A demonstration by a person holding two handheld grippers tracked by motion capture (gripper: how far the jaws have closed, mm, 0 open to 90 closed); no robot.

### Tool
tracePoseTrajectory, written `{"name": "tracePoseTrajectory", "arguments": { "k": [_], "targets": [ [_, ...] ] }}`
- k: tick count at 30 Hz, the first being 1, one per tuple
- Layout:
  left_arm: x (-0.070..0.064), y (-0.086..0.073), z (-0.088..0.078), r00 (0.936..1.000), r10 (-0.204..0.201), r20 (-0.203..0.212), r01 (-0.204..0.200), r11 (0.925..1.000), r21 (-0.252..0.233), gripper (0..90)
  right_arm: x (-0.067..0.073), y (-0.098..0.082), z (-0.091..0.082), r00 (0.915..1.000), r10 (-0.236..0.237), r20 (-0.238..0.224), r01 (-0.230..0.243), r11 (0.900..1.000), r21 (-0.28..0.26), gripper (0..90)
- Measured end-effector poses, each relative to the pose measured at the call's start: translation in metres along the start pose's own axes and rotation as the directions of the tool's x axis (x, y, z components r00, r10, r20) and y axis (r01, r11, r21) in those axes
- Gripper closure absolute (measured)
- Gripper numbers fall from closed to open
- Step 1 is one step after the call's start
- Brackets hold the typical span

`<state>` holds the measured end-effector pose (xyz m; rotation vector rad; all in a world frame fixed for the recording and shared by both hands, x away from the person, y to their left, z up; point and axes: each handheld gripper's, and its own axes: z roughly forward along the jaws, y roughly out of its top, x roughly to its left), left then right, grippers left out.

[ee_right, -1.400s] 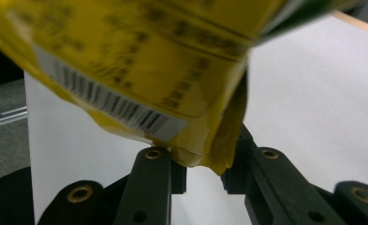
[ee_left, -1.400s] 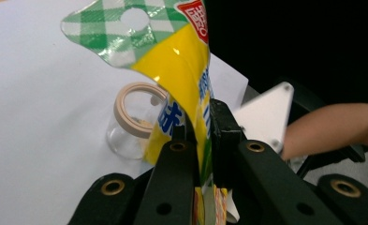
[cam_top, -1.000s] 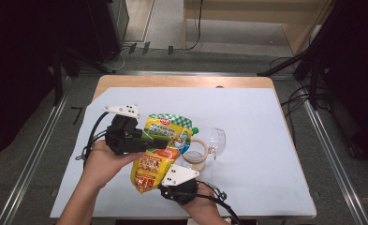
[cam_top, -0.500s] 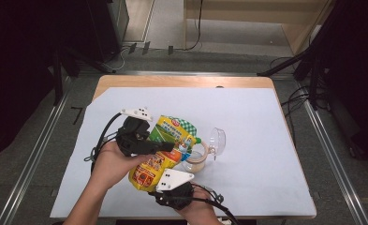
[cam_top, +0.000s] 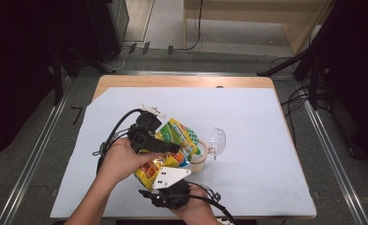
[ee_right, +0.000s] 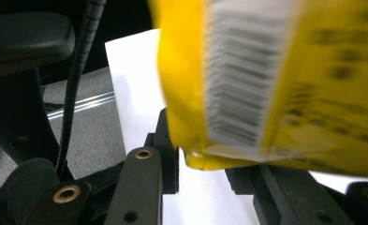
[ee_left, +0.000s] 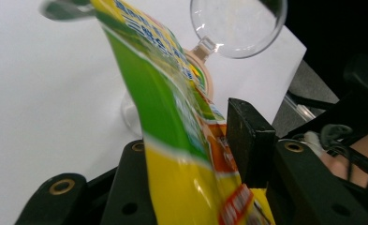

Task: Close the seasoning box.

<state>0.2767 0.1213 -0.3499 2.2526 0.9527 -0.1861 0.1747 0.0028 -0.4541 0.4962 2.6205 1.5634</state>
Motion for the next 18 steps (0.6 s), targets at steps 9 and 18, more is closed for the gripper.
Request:
{"name": "tracePoseTrajectory", "arguments": {
  "k": [9, 18],
  "targets": [
    [0.005, 0.015, -0.001, 0.9991, -0.034, 0.023, 0.034, 0.9994, -0.009, 66.3, -0.011, 0.012, -0.003, 0.9997, 0.021, -0.007, -0.022, 1.000, -0.013, 73.3],
    [0.012, 0.024, -0.006, 0.9972, -0.072, 0.019, 0.073, 0.9973, -0.014, 71.1, -0.021, 0.022, 0.000, 0.9995, 0.030, -0.006, -0.030, 0.999, -0.026, 73.3]
  ]
}}
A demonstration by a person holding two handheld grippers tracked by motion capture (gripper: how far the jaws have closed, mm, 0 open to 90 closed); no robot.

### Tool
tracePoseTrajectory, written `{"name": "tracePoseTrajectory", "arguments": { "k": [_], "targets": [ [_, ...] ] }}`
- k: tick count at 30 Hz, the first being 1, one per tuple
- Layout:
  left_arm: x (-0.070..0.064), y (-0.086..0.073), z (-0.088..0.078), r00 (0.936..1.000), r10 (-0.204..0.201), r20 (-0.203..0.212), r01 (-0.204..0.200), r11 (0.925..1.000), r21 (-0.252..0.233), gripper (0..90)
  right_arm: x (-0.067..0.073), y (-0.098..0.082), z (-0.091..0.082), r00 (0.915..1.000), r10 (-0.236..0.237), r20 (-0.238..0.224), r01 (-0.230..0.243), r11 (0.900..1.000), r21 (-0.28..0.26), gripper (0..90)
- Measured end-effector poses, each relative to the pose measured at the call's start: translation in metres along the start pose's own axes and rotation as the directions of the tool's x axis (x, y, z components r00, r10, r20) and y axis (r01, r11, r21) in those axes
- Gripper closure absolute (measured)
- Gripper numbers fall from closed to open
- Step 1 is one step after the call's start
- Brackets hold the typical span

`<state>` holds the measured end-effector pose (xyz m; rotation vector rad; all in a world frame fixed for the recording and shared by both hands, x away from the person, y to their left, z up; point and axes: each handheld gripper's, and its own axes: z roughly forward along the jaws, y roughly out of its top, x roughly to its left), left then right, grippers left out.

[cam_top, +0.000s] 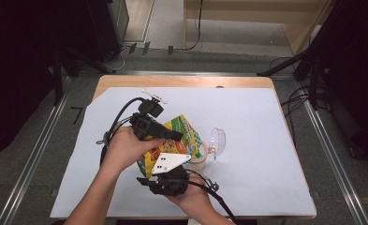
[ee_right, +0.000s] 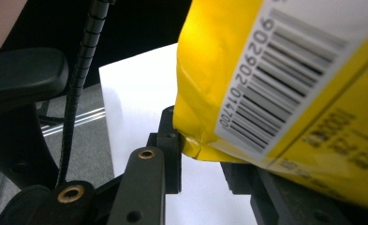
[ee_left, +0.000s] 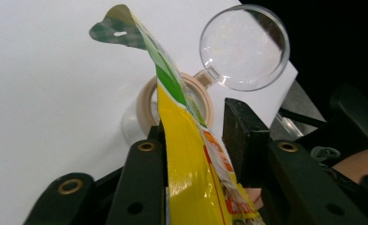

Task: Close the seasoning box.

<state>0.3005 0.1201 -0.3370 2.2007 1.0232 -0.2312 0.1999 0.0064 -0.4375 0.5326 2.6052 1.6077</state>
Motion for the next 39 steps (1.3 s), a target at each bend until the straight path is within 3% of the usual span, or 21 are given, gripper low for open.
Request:
{"name": "tracePoseTrajectory", "arguments": {
  "k": [8, 21, 39],
  "targets": [
    [-0.004, -0.001, -0.001, 0.9987, 0.043, -0.026, -0.044, 0.9983, -0.039, 74.1, -0.004, 0.002, 0.003, 0.9999, 0.005, 0.012, -0.005, 1.000, 0.011, 73.5],
    [-0.002, -0.004, 0.000, 0.9993, 0.033, -0.016, -0.034, 0.9987, -0.038, 75.3, -0.003, -0.001, 0.005, 0.9998, -0.004, 0.020, 0.004, 1.000, 0.014, 73.6],
    [-0.014, -0.003, -0.001, 0.9983, 0.053, -0.022, -0.054, 0.9981, -0.029, 76.2, -0.006, -0.003, 0.007, 0.9995, 0.007, 0.030, -0.007, 1.000, 0.004, 73.6]
  ]
}}
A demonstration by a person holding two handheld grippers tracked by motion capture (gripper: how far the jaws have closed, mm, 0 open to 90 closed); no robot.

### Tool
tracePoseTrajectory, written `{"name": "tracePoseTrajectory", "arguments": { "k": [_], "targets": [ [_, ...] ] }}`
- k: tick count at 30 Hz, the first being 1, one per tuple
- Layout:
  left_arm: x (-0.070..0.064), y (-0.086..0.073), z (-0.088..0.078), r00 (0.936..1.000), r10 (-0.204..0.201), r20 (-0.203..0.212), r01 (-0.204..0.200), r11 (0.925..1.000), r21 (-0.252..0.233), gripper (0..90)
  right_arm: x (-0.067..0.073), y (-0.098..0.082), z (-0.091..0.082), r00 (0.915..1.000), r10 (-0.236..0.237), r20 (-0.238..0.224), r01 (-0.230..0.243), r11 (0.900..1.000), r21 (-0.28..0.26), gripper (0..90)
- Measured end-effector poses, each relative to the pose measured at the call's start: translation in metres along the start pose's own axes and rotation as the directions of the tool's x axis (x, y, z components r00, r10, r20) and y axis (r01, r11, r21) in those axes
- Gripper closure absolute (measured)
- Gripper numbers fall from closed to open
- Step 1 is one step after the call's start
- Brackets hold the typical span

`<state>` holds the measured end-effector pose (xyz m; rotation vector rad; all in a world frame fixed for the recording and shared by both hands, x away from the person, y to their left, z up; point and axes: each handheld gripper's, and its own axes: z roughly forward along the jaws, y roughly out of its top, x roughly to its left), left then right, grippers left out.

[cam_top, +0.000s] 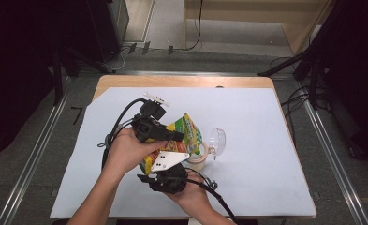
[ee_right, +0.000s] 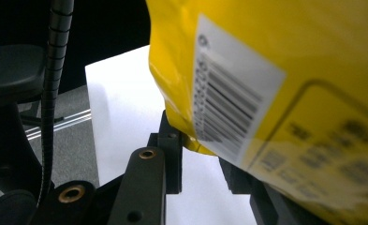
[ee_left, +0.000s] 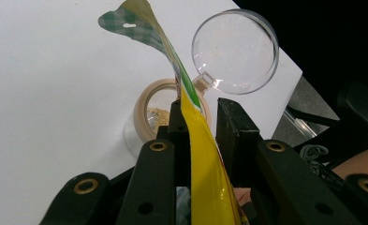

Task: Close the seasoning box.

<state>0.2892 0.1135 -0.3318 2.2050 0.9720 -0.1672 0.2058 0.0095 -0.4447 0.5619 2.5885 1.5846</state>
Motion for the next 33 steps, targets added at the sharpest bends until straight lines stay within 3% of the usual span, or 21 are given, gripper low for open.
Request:
{"name": "tracePoseTrajectory", "arguments": {
  "k": [6, 33],
  "targets": [
    [0.0003, 0.0002, 0.0001, 1.0000, -0.003, -0.001, 0.003, 1.0000, 0.001, 75.6, -0.0009, -0.0011, 0.0003, 0.9996, 0.020, -0.018, -0.021, 1.000, -0.014, 69.5],
    [0.0052, 0.0057, -0.0014, 1.0000, -0.006, -0.002, 0.006, 1.0000, -0.005, 73.7, 0.0013, 0.0072, -0.0049, 0.9986, 0.046, -0.026, -0.047, 0.999, -0.014, 72.4]
  ]
}}
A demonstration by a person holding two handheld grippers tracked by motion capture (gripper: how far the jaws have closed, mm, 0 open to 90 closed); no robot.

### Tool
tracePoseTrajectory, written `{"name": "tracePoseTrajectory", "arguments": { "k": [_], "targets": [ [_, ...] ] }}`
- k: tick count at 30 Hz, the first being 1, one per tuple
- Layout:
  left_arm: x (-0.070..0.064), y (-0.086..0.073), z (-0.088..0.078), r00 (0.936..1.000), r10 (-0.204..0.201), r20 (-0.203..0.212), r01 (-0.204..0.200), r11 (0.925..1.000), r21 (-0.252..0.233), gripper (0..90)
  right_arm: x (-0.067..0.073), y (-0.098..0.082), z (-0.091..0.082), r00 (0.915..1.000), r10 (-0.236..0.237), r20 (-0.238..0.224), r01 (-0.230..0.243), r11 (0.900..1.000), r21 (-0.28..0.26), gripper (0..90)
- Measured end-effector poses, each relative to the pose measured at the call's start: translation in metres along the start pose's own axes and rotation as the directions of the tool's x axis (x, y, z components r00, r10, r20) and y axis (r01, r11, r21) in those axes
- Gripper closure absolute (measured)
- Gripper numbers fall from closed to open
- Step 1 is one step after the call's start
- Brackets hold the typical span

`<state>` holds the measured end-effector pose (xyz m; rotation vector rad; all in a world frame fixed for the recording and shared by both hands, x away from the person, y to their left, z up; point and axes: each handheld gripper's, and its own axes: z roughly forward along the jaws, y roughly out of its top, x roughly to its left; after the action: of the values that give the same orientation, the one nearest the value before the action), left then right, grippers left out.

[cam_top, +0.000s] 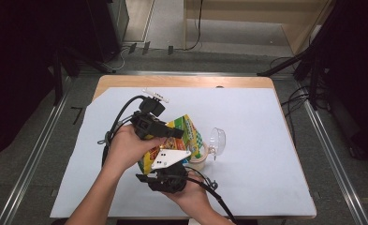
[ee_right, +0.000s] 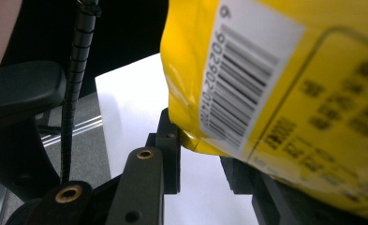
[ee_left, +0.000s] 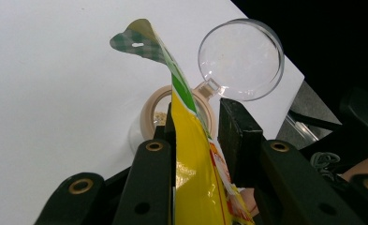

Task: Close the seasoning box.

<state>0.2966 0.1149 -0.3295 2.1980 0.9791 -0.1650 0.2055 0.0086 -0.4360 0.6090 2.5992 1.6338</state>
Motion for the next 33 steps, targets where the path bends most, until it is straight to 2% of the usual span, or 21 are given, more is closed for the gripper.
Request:
{"name": "tracePoseTrajectory", "arguments": {
  "k": [4, 14, 33],
  "targets": [
    [0.0004, 0.0027, -0.0010, 1.0000, -0.006, -0.006, 0.006, 1.0000, -0.006, 72.6, -0.0023, 0.0033, 0.0005, 0.9995, 0.025, -0.018, -0.025, 1.000, 0.003, 72.3],
    [-0.0026, 0.0031, -0.0003, 0.9998, -0.005, 0.018, 0.005, 1.0000, 0.002, 75.7, -0.0035, 0.0002, 0.0015, 1.0000, -0.003, 0.009, 0.002, 1.000, 0.009, 72.2],
    [-0.0037, 0.0023, -0.0013, 1.0000, 0.003, 0.001, -0.003, 1.0000, 0.009, 78.1, -0.0065, -0.0032, 0.0025, 0.9999, 0.009, 0.012, -0.009, 1.000, 0.005, 72.1]
  ]
}}
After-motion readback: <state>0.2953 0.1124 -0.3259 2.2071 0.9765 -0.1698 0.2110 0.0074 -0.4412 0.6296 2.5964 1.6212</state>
